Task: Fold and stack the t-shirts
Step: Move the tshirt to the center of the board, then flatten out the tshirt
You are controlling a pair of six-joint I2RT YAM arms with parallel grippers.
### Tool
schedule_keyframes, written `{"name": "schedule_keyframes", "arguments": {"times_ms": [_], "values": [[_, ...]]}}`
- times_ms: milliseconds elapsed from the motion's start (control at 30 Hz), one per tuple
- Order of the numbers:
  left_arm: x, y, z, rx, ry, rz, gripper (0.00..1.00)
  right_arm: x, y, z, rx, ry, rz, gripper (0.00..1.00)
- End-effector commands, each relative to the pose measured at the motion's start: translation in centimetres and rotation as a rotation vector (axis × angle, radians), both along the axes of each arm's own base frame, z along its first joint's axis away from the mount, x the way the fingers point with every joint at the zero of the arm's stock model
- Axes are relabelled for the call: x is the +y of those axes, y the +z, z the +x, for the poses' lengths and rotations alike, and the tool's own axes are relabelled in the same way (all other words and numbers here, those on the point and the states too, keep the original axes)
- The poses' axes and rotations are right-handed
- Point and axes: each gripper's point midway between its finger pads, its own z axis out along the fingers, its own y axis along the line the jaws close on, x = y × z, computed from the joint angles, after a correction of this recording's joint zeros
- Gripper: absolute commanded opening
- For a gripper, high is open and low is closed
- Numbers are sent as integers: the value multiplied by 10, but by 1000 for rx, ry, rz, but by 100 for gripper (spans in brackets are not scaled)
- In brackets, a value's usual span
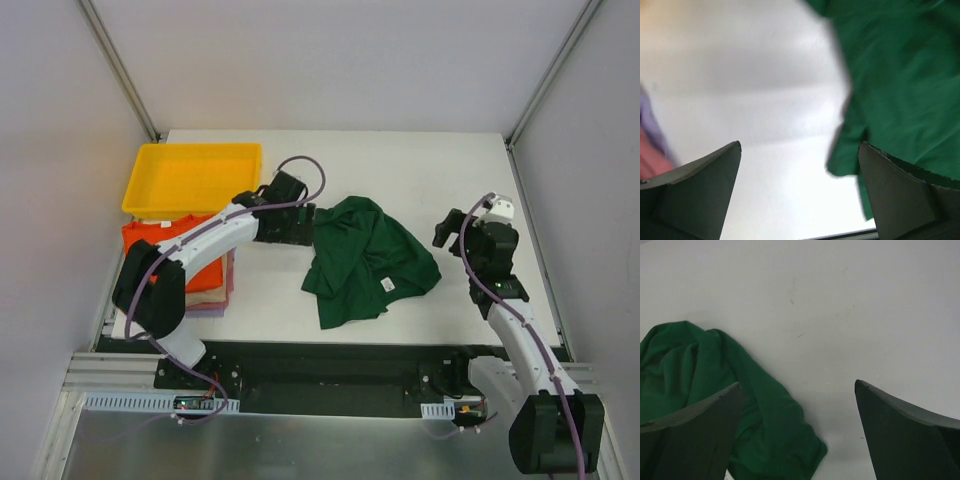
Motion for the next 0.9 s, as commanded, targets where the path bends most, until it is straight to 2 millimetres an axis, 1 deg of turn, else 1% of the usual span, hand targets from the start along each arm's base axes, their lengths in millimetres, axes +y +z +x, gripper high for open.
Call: {"name": "schedule_keyframes", "arguments": {"times_ms": [0,33,67,100,133,200,267,333,400,467,567,600,633,733,833,867], "values": [[34,34,-9,-197,143,-102,99,44,-10,-13,138,164,21,96],[38,30,-17,-212,146,-125,99,48,-15,-18,168,161,-4,96],[41,34,-23,-243,144,-160,99,56,-16,-24,177,182,-22,96],[42,28,-29,-248,137,-184,99,60,-19,-29,192,172,-18,96],[45,20,-38,-236,131,-194,99,69,-17,-34,202,199,-25,96],[50,15,-47,-229,137,-209,99,86,-22,-51,245,257,-40,96],[55,10,-56,-224,145,-216,99,109,-25,-69,264,347,-42,96],[64,4,-62,-231,173,-214,99,144,-29,-93,269,492,-42,96],[71,-1,-65,-233,202,-214,99,175,-32,-113,284,634,-55,96],[76,-6,-69,-225,229,-220,99,202,-35,-129,305,730,-78,97],[82,-6,-73,-229,262,-246,99,233,-45,-140,326,765,-213,99],[85,-5,-73,-233,275,-255,99,241,-52,-142,347,768,-261,99],[88,-5,-74,-237,288,-260,99,252,-55,-146,363,784,-302,97],[99,-5,-78,-248,329,-268,99,271,-78,-149,448,763,-474,93],[111,-6,-80,-261,371,-271,99,285,-92,-151,505,735,-569,85],[115,-7,-81,-260,384,-271,99,291,-94,-152,515,724,-575,83]]}}
